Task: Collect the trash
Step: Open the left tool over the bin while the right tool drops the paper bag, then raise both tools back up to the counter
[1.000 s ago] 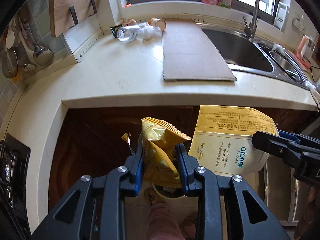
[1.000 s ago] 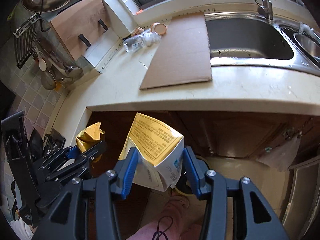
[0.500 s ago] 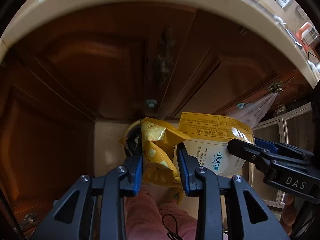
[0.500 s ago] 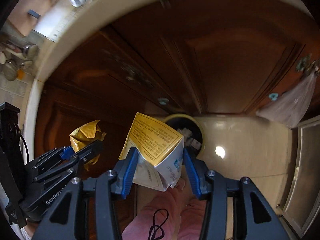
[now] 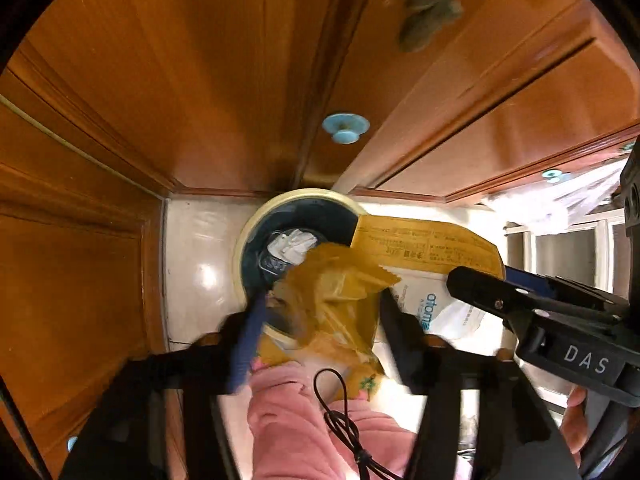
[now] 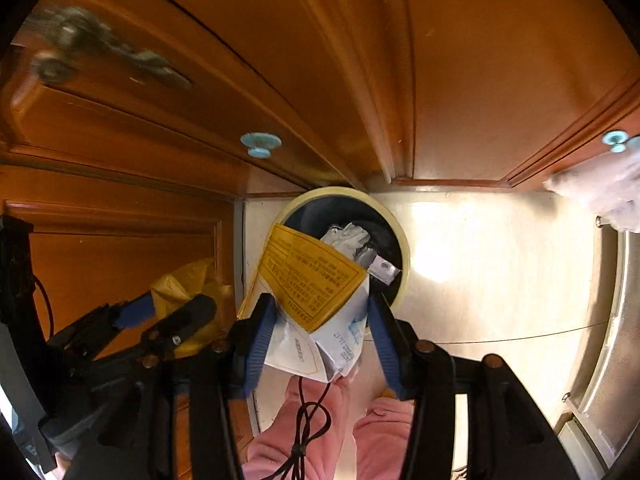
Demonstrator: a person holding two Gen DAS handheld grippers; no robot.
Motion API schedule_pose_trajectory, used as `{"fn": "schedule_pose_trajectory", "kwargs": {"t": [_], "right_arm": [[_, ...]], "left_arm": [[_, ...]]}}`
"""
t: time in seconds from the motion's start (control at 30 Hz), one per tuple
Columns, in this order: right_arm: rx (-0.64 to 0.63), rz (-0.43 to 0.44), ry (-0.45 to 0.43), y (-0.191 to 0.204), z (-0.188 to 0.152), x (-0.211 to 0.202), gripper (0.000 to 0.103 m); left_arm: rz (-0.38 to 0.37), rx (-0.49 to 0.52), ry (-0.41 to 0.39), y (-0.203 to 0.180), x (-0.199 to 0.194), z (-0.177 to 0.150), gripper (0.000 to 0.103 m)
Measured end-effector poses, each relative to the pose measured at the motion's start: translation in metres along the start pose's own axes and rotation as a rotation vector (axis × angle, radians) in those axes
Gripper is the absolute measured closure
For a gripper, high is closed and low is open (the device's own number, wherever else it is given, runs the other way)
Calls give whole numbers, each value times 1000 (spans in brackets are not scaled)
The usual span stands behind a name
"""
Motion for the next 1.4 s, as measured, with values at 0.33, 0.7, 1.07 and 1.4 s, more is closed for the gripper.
{"fn": "schedule_pose_trajectory", "kwargs": {"t": [0.33, 0.7, 1.07, 1.4], "right_arm": [[-6, -8, 7, 10, 5, 9, 54], [-45, 2, -59, 33, -20, -70, 54], [-116, 59, -257, 72, -45, -234, 54], [-184, 105, -464, 109, -43, -359, 54]], "left_arm": [[3, -15, -4, 25, -2, 1, 23], [-2, 22, -85, 2, -98, -13, 23], [71, 110, -350, -37, -286, -18, 21], [111, 115, -571, -60, -418, -10, 10]]}}
Point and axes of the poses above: each gripper's, at about its wrist camera, not at the fingertips, and x roughly the way its jaws point, y to its left, z to its top, the point moved 4 cm from there along x, roughly the way its jaws point, and after that the axes turned 12 degrees about y, right-handed, at the moved point
